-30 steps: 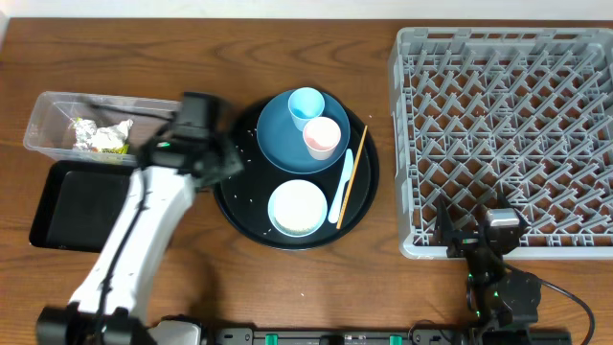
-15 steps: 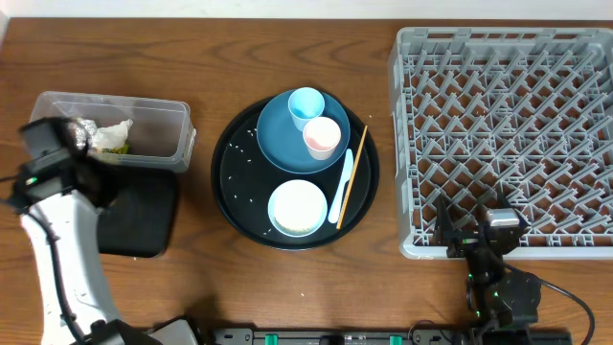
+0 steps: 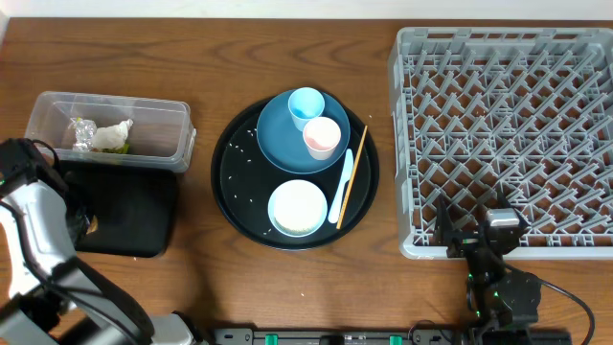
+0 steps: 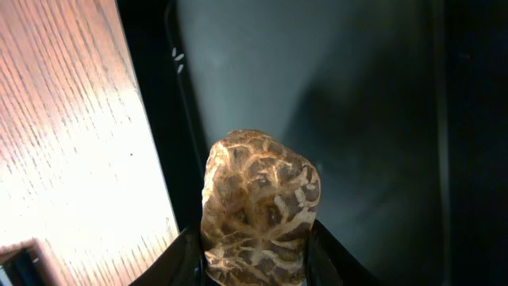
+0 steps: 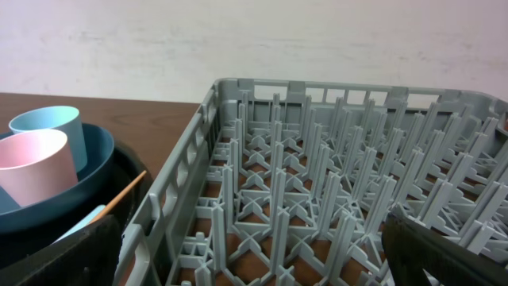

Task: Sort waste into correct bins and load items into the dishwasher rack
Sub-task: 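Carry the brown shell with the left gripper toward the black tray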

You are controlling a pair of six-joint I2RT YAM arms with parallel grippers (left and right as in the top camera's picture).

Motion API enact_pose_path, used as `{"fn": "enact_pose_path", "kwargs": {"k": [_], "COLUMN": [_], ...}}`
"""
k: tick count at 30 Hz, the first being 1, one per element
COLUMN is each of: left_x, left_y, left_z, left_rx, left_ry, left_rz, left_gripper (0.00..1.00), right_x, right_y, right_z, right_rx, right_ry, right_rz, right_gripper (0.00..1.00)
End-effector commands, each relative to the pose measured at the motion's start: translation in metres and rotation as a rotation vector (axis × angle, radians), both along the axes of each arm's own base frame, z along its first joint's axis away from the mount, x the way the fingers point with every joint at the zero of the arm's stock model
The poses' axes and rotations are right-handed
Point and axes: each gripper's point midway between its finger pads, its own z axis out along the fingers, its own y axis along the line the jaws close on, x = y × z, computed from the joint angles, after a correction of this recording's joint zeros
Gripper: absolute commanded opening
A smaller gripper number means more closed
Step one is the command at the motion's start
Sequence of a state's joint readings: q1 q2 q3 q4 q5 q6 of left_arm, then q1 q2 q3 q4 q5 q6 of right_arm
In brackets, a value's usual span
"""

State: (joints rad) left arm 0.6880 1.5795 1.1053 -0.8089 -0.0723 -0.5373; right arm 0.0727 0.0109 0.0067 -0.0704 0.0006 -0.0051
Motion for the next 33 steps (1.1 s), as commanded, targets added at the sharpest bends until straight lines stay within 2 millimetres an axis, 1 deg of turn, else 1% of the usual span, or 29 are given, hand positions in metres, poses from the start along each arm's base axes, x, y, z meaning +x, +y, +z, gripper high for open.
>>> {"fn": "enact_pose_path", "kwargs": {"k": [1, 6, 12, 13, 14, 15, 17, 19, 22, 24, 26, 29, 33], "left_x": [-0.006, -0.002, 0.005, 0.006, 0.006, 0.006, 0.006, 0.006, 0.006, 0.010, 0.018, 0.032, 0.042], "left_y": [0.005, 0.010, 0.016, 0.016, 0.016, 0.016, 0.016, 0.016, 0.016, 0.013, 0.006, -0.006, -0.022], "left_z": [-0.010, -0.019, -0.017, -0.017, -0.017, -0.017, -0.017, -0.017, -0.017, -0.016, -0.013, 0.000, 0.025], "left_rx": [-0.004, -0.005, 0.020, 0.022, 0.023, 0.023, 0.022, 0.022, 0.022, 0.003, -0.033, -0.086, -0.105], "left_ry": [0.032, 0.034, 0.004, 0.001, 0.000, 0.000, 0.001, 0.001, 0.000, -0.020, -0.067, -0.163, -0.258], "left_rz": [0.040, 0.041, 0.041, 0.041, 0.041, 0.041, 0.041, 0.041, 0.041, 0.035, 0.021, -0.018, -0.061], "left_gripper": [0.25, 0.25, 0.26, 0.32, 0.45, 0.52, 0.59, 0.68, 0.77, 0.78, 0.77, 0.77, 0.77], "right_x": [0.000, 0.000, 0.000, 0.000, 0.000, 0.000, 0.000, 0.000, 0.000, 0.000, 0.000, 0.000, 0.000], "right_y": [0.000, 0.000, 0.000, 0.000, 0.000, 0.000, 0.000, 0.000, 0.000, 0.000, 0.000, 0.000, 0.000], "right_z": [-0.001, -0.001, -0.001, -0.001, -0.001, -0.001, -0.001, -0.001, -0.001, -0.001, -0.001, -0.001, -0.001], "right_rx": [-0.008, -0.008, -0.008, -0.008, -0.008, -0.008, -0.008, -0.008, -0.008, -0.008, -0.008, -0.008, -0.008], "right_ry": [0.001, 0.001, 0.001, 0.001, 0.001, 0.001, 0.001, 0.001, 0.001, 0.001, 0.001, 0.001, 0.001], "right_rz": [-0.004, -0.004, -0.004, -0.004, -0.004, -0.004, -0.004, -0.004, -0.004, -0.004, -0.004, -0.004, -0.004], "right_gripper": [0.99, 0.99, 0.99, 0.99, 0.99, 0.99, 0.99, 0.99, 0.99, 0.99, 0.99, 0.99, 0.99]}}
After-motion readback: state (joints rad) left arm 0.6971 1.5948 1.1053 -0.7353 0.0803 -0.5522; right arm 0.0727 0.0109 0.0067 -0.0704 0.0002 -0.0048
